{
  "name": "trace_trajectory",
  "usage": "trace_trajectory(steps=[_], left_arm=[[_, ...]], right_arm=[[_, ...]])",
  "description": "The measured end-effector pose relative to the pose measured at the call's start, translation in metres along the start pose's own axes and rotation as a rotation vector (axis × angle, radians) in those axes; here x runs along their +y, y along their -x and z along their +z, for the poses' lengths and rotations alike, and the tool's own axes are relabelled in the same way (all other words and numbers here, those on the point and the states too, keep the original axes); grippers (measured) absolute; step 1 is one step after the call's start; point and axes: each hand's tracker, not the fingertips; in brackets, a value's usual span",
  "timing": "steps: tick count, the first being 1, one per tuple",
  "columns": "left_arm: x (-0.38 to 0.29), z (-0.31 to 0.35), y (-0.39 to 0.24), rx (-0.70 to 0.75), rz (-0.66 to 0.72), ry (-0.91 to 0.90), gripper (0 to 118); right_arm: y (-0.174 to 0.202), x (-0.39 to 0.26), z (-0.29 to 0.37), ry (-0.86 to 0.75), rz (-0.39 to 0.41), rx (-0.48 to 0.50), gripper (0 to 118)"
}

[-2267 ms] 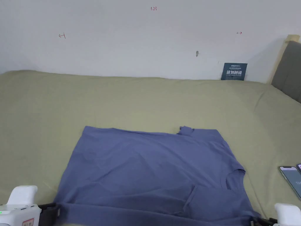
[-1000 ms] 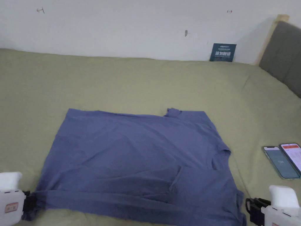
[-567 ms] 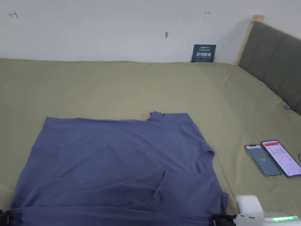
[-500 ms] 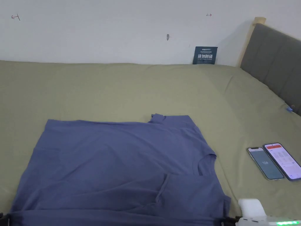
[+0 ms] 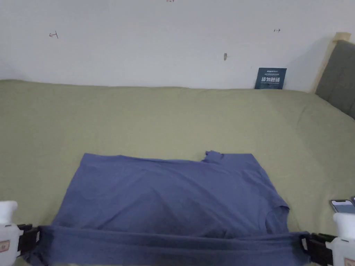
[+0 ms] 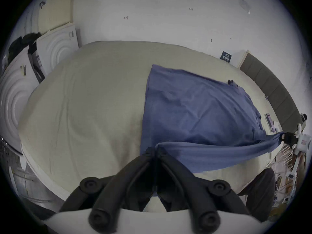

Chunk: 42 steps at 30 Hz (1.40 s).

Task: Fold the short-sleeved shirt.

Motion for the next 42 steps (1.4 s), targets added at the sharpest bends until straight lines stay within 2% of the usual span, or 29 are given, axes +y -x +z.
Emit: trace_trajectory(steps=[5,11,17,18,19,20,21,22,23,24,25,28,29,30,32,33,36,37,38,39,40,42], left_arm=[[0.050,-0.034,0.001,-0.015,0.013,0.010,2],[0.076,-0.093,-0.006,0.011,-0.002,0.082,2],[0.083,-0.139,-0.009,0.023,0.018,0.132,2],[0.082,-0.143,-0.009,0.025,0.021,0.134,8],[0.082,-0.147,-0.008,0.019,0.028,0.134,28],[0.080,-0.146,-0.006,0.014,0.037,0.123,39],[0.077,-0.147,-0.005,0.020,0.046,0.109,39],[0.075,-0.145,-0.002,0.033,0.051,0.104,78],[0.070,-0.137,0.001,0.044,0.053,0.076,106],[0.066,-0.129,0.002,0.050,0.055,0.067,111],[0.061,-0.120,0.005,0.043,0.055,0.061,111],[0.045,-0.090,0.004,0.050,0.051,0.048,108],[0.038,-0.080,0.003,0.059,0.035,0.036,103],[0.032,-0.070,0.003,0.065,0.022,0.030,89],[0.021,-0.061,0.004,0.065,0.013,0.034,0],[0.017,-0.061,0.005,0.077,0.012,0.039,0],[0.014,-0.073,0.022,-0.001,0.064,0.086,0],[0.014,-0.076,0.023,-0.009,0.066,0.089,14],[0.017,-0.078,0.020,-0.015,0.066,0.092,48],[0.018,-0.084,0.019,0.005,0.065,0.099,88],[0.018,-0.094,0.018,0.031,0.058,0.117,114],[0.018,-0.105,0.014,0.060,0.059,0.117,114]], right_arm=[[-0.003,0.045,-0.040,0.014,-0.008,-0.006,4],[-0.009,0.076,-0.104,0.081,-0.001,-0.039,4],[-0.021,0.080,-0.152,0.149,-0.095,-0.037,4],[-0.022,0.079,-0.153,0.147,-0.112,-0.029,6],[-0.024,0.078,-0.155,0.152,-0.132,-0.022,17],[-0.024,0.076,-0.153,0.150,-0.142,-0.028,26],[-0.024,0.074,-0.149,0.140,-0.144,-0.045,26],[-0.025,0.071,-0.147,0.145,-0.137,-0.044,64],[-0.026,0.064,-0.135,0.111,-0.131,-0.047,106],[-0.025,0.062,-0.128,0.123,-0.124,-0.038,116],[-0.026,0.059,-0.121,0.111,-0.133,-0.053,109],[-0.023,0.045,-0.091,0.076,-0.142,-0.067,108],[-0.023,0.039,-0.083,0.073,-0.139,-0.064,104],[-0.021,0.033,-0.075,0.065,-0.136,-0.064,90],[-0.017,0.020,-0.066,0.054,-0.124,-0.088,6],[-0.015,0.013,-0.061,0.025,-0.104,-0.122,0],[-0.023,-0.001,-0.064,0.071,-0.110,-0.083,0],[-0.024,-0.006,-0.064,0.073,-0.110,-0.083,0],[-0.024,-0.008,-0.065,0.076,-0.111,-0.084,0],[-0.019,-0.007,-0.059,0.072,-0.101,-0.091,0],[-0.018,-0.008,-0.059,0.076,-0.105,-0.089,0],[-0.016,-0.011,-0.061,0.082,-0.107,-0.091,0]])
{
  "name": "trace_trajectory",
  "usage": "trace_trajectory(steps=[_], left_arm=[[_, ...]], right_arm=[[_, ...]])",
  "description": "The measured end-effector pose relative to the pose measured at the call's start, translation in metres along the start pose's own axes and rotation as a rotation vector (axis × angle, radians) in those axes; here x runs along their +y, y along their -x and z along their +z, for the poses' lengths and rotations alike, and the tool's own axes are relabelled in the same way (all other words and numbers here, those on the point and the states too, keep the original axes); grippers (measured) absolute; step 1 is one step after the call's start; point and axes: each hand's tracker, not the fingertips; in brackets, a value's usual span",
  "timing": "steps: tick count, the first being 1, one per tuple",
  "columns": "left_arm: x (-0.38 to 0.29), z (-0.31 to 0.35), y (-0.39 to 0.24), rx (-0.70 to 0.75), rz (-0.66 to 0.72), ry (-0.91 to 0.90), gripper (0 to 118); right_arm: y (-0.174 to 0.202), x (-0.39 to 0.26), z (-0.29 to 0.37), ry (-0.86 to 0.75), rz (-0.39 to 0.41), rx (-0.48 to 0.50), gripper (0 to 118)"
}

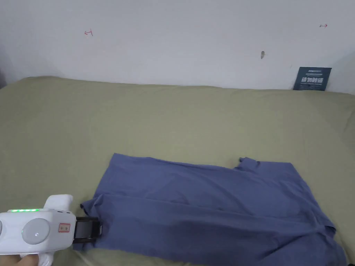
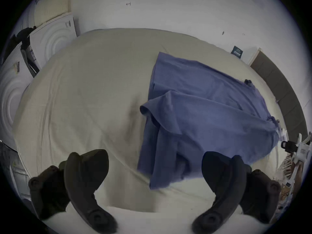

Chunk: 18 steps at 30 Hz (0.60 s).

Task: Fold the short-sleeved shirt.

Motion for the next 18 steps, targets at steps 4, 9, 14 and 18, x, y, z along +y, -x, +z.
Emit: trace_trajectory(steps=[4,9,14,18], left_arm=[[-0.003,-0.021,-0.009,-0.003,-0.004,0.093,98],[-0.008,-0.001,-0.014,-0.036,-0.026,0.029,53],[-0.010,0.008,-0.029,-0.018,-0.080,0.021,8],[-0.011,0.005,-0.029,-0.028,-0.051,0.032,8]], right_arm=[[-0.002,0.002,-0.006,0.020,0.002,-0.001,0],[-0.010,0.007,-0.018,0.019,0.004,0.010,0],[-0.003,0.017,-0.031,0.023,-0.001,0.018,68],[-0.005,0.026,-0.055,0.069,-0.035,0.002,107]])
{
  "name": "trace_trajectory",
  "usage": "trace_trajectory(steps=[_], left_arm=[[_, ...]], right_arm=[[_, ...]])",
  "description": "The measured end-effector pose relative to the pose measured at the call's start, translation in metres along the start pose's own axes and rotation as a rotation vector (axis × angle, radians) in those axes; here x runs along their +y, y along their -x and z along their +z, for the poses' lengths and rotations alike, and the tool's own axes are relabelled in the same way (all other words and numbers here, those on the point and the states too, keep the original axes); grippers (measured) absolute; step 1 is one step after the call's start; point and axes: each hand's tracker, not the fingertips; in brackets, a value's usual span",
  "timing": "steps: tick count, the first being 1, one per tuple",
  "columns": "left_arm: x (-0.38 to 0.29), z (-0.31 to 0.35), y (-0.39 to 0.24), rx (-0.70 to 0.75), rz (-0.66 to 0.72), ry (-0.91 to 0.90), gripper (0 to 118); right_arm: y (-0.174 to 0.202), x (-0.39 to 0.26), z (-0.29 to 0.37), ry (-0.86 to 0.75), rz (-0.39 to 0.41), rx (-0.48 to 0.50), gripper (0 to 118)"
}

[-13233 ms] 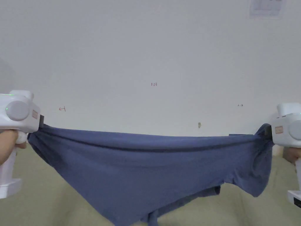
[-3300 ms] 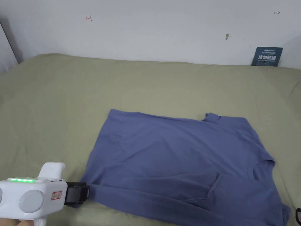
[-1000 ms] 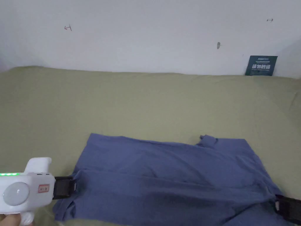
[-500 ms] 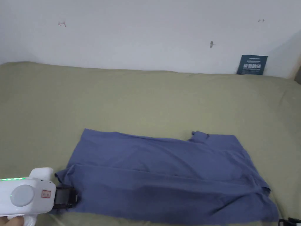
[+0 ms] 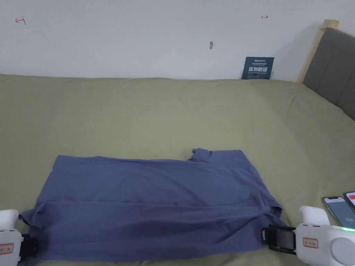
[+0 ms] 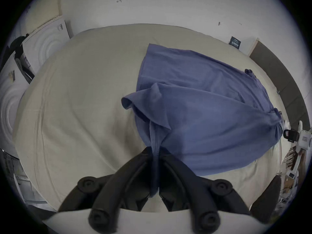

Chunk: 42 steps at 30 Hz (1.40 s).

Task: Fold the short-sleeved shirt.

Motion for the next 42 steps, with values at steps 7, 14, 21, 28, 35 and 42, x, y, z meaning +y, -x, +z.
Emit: trace_trajectory(steps=[7,14,21,28,35,42], left_arm=[[-0.003,0.001,0.003,-0.002,0.009,-0.003,8],[-0.006,0.020,0.009,0.000,-0.001,-0.026,7],[-0.041,0.054,0.023,-0.009,0.019,-0.041,7],[-0.102,0.079,0.038,-0.025,0.046,-0.018,7],[-0.115,0.071,0.046,-0.050,0.085,-0.021,8],[-0.084,0.082,0.052,-0.021,0.093,-0.086,111]], right_arm=[[0.000,0.008,-0.009,0.014,-0.047,0.051,11],[-0.003,-0.003,0.025,-0.023,-0.024,0.055,8],[-0.004,-0.046,0.067,-0.029,0.011,0.080,8],[-0.009,-0.104,0.095,0.002,0.022,0.092,8],[-0.010,-0.109,0.092,-0.014,-0.004,0.102,10],[-0.005,-0.083,0.101,-0.067,-0.008,0.061,110]])
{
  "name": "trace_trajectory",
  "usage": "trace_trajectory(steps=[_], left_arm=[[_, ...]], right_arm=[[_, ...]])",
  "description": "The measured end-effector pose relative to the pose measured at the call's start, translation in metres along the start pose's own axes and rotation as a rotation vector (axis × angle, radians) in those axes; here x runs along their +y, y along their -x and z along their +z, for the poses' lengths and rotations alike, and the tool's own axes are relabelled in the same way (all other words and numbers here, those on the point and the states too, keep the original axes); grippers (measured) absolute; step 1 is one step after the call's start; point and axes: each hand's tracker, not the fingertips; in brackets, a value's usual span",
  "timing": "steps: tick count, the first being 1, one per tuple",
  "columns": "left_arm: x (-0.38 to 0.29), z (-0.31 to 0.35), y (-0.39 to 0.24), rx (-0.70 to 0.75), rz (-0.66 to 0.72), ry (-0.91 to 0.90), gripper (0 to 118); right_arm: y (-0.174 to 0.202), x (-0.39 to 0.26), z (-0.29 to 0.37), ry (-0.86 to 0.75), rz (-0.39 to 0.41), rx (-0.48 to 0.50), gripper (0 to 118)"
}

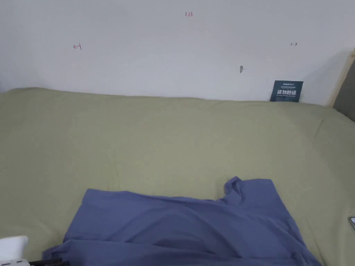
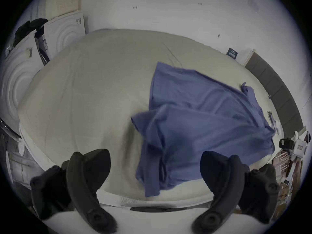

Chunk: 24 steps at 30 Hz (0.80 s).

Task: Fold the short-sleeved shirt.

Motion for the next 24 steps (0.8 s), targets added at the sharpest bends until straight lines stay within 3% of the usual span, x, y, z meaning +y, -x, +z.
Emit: trace_trajectory(steps=[2,3,4,5,6,14,17,18,19,20,24], left_arm=[[0.023,-0.003,-0.004,-0.013,-0.014,-0.032,109],[0.036,-0.009,-0.007,-0.003,-0.033,-0.045,102],[0.049,-0.010,-0.021,0.005,-0.055,-0.052,73],[0.060,-0.016,-0.025,0.002,-0.081,-0.064,29],[0.073,-0.028,-0.027,-0.006,-0.095,-0.049,0],[0.149,-0.131,-0.035,0.060,-0.101,0.021,0],[0.165,-0.160,-0.034,0.053,-0.095,0.052,28],[0.167,-0.169,-0.035,0.091,-0.106,0.055,44],[0.168,-0.177,-0.035,0.099,-0.114,0.058,81],[0.170,-0.184,-0.040,0.113,-0.136,0.079,102],[0.171,-0.199,-0.044,0.135,-0.130,0.070,107]], right_arm=[[0.003,0.019,-0.004,-0.035,0.009,0.001,103],[0.007,0.029,-0.008,-0.050,0.019,-0.002,89],[0.011,0.040,-0.013,-0.064,0.024,-0.003,50],[0.014,0.054,-0.018,-0.070,0.026,0.002,14],[0.017,0.064,-0.026,-0.074,0.027,-0.003,0],[0.031,0.122,-0.082,-0.067,0.072,-0.012,0],[0.027,0.129,-0.101,-0.035,0.088,-0.001,0],[0.026,0.130,-0.106,-0.022,0.102,-0.016,0],[0.025,0.132,-0.112,-0.017,0.110,-0.025,0],[0.023,0.133,-0.117,-0.011,0.109,-0.028,0],[0.020,0.136,-0.130,0.010,0.101,-0.032,0]])
